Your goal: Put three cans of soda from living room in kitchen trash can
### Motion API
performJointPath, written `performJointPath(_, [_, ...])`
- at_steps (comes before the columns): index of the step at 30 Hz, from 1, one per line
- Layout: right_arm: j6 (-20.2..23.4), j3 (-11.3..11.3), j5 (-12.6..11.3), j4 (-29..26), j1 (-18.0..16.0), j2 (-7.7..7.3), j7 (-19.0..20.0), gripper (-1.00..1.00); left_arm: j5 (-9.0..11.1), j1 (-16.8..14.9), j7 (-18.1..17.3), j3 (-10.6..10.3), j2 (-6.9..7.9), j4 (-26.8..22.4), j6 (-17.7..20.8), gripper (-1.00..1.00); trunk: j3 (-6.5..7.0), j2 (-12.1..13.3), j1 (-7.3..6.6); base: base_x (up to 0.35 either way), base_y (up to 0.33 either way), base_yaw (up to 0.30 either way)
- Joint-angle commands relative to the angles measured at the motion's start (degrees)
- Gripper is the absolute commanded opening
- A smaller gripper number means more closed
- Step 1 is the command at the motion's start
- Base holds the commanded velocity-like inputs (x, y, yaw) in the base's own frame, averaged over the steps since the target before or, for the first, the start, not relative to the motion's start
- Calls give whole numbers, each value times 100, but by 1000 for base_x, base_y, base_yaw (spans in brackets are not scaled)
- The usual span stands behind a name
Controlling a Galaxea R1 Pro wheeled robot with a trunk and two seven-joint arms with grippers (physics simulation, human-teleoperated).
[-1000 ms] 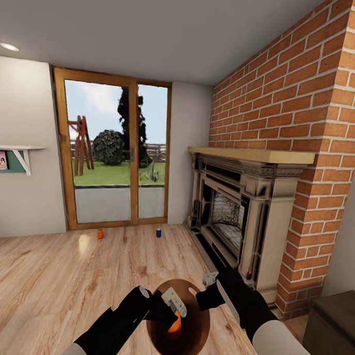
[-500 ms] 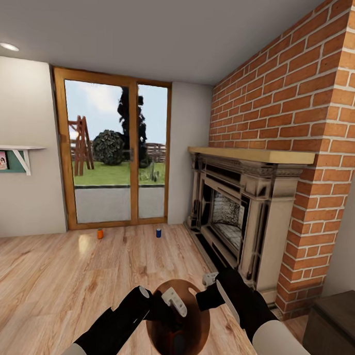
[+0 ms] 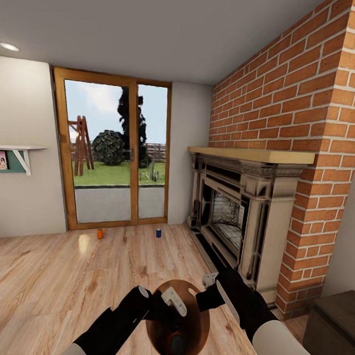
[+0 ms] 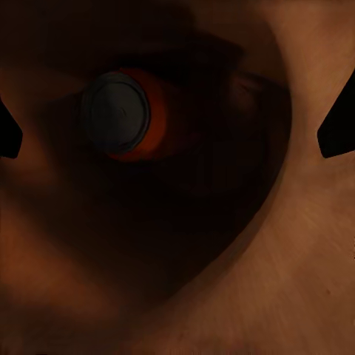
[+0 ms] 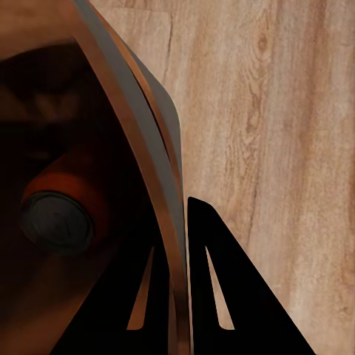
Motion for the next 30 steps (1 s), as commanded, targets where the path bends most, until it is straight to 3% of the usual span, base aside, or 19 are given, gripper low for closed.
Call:
performJointPath(1, [11, 3, -109, 1, -1, 0, 28, -100, -104, -1, 19, 5, 8, -16, -37, 100, 1, 0, 0, 0, 0, 0])
performJointPath(9, [11, -4, -109, 1, -1, -7, 25, -100, -72, 15, -20, 57, 50, -322, 14, 100, 1, 0, 0, 0, 0, 0])
performJointPath(20, [11, -14, -109, 1, -1, -11, 26, -100, -77, 16, -434, 73, 71, -1627, 411, 100, 1, 0, 0, 0, 0, 0])
performJointPath(25, [10, -22, -109, 3, -1, -16, 28, -100, -99, 18, -606, 83, 327, -2279, 761, 100, 1, 0, 0, 0, 0, 0])
performJointPath(30, [6, -23, -109, 2, -1, -17, 29, -100, -96, 22, -634, 86, 609, -2589, 1001, 100, 1, 0, 0, 0, 0, 0])
